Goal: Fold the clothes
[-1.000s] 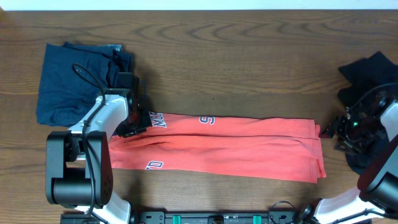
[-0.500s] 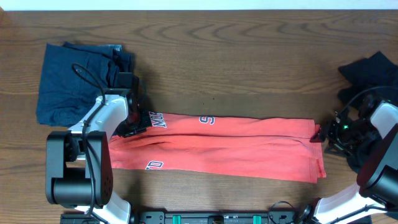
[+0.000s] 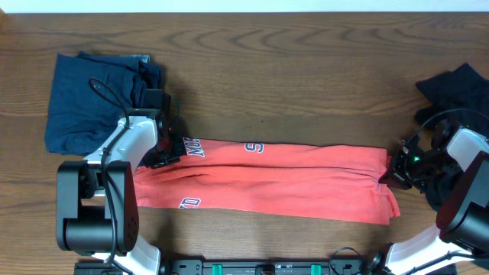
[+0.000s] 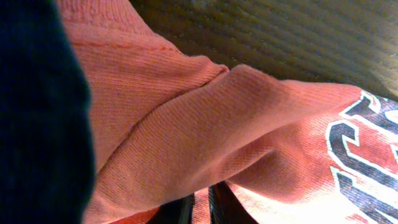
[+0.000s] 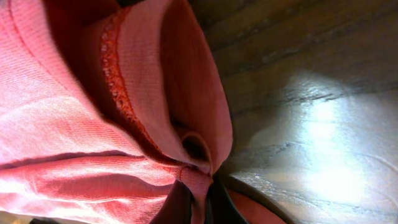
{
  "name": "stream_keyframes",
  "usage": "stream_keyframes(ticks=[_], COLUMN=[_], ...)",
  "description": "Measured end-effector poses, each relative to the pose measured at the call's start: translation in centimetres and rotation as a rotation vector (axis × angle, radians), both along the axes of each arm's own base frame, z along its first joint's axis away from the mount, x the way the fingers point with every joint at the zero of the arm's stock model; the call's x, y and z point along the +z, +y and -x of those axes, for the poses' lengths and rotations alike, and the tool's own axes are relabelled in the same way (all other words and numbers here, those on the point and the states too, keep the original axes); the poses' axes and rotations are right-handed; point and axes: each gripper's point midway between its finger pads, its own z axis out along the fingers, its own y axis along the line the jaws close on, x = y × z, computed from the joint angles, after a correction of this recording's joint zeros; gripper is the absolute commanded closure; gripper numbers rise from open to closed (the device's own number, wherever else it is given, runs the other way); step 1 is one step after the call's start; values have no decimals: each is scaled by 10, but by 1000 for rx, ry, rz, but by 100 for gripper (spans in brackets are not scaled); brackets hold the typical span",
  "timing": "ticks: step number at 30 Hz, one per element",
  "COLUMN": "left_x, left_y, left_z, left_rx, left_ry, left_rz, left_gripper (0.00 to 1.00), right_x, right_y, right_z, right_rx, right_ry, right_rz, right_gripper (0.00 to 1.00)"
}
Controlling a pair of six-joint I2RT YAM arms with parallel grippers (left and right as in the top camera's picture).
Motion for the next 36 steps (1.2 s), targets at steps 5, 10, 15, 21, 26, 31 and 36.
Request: stream_keyframes(ticks=[5,10,15,21,26,31,36], left_x=[2,23,71,120,138,140,140], left_y=[-1,-18,-41,-53,-55,-57,-57], left_z=[3,-4,-30,-30,-28,-26,-23], left_rx=[-26,-66,-102,-140,-153,-154,-152], left_ry=[20,30,-114,-245,-298,-299,-286], left_rz=[14,123,256,322,334,342,345], left_gripper=[83,76,74,74,74,74,74], right_x=[5,35,78,109,124,126,122], right_y=[-8,-35,-59,-66,-56,-27,3], right_z=[-3,-25,-47,-50,-50,-55,-49], right_rx=[-40,-112,-160,-178,-147,-47,51], right_ry=[-5,-99,-227,-295,-330,-322,-259], right_rz=[12,104,217,278,309,321,356], right_gripper=[99,99,99,99,99,99,99])
